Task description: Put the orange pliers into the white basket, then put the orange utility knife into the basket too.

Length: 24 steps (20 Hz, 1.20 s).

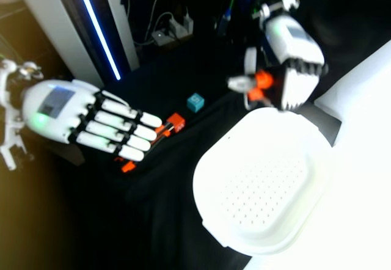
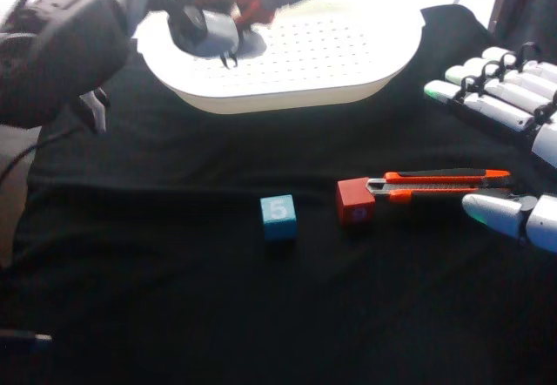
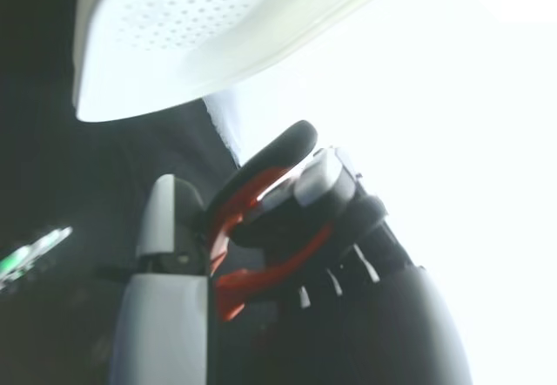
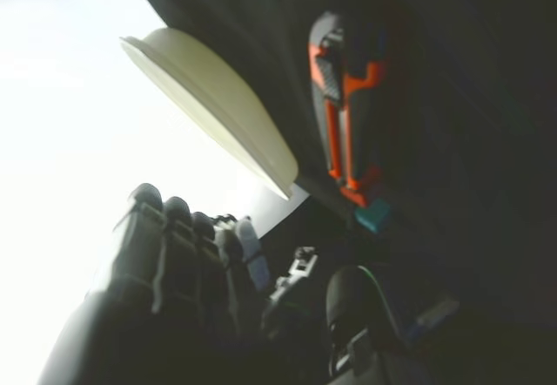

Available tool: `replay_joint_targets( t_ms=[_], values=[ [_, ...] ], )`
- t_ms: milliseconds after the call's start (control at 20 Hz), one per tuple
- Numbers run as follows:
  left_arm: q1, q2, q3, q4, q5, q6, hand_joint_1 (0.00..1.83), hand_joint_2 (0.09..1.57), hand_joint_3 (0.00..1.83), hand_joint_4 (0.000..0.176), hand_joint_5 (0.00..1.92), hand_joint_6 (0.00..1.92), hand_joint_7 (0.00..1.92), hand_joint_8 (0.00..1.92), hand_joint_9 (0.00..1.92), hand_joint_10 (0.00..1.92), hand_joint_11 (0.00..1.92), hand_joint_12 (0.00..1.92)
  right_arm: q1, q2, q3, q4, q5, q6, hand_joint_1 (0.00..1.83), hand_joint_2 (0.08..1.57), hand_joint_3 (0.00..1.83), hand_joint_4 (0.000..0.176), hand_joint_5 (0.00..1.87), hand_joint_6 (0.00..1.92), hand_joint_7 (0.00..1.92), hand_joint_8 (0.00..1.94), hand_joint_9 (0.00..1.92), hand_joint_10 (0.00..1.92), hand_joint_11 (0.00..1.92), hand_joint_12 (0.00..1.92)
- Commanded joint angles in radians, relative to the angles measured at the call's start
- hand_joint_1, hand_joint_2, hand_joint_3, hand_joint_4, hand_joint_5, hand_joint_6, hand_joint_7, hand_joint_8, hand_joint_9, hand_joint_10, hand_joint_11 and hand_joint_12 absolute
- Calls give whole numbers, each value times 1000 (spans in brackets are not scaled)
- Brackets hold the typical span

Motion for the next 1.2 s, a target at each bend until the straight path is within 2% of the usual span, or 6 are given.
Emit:
replay_joint_targets(
  t_ms=[0, 250, 300, 450, 1000, 1150],
  values=[
    [-22, -5, 13, -4, -81, -4, 1421, 1242, 0, 0, 747, 1921, 903, 1921, 1082, 1921, 1225, 1921, 12, -1, 4, -9, 118, 3, 289, 1338, 3, 38, 0, 0, 0, 0, 0, 0, 0, 0],
    [-5, -66, 108, -89, 7, -4, 990, 1428, 6, 15, 397, 1827, 506, 1789, 500, 1921, 685, 1921, 12, -2, 5, -15, 118, 7, 376, 1318, 0, 20, 0, 0, 0, 0, 0, 0, 0, 0],
    [-2, -66, 109, -98, 7, -4, 885, 1406, 0, 0, 467, 1738, 269, 1131, 249, 1411, 243, 1818, 12, -2, 5, -15, 118, 9, 382, 1319, 0, 23, 0, 0, 0, 0, 0, 0, 0, 0],
    [1, -66, 111, -103, 7, -4, 801, 1278, 0, 16, 261, 248, 286, 92, 164, 487, 1, 1278, 12, -3, 5, -15, 118, 10, 393, 1319, 0, 25, 0, 0, 0, 0, 0, 0, 0, 0],
    [93, 151, -179, 43, -314, -9, 528, 1323, 6, 39, 4, 0, 0, 0, 0, 0, 0, 15, 27, -33, 35, -29, 108, 45, 428, 1294, 0, 10, 0, 0, 0, 0, 0, 0, 0, 0],
    [227, 303, -353, 143, -563, -86, 454, 1382, 0, 94, 156, 25, 124, 2, 172, 56, 0, 544, 78, -88, 85, -29, 7, 45, 478, 1281, 0, 14, 0, 0, 0, 0, 0, 0, 0, 0]
  ],
)
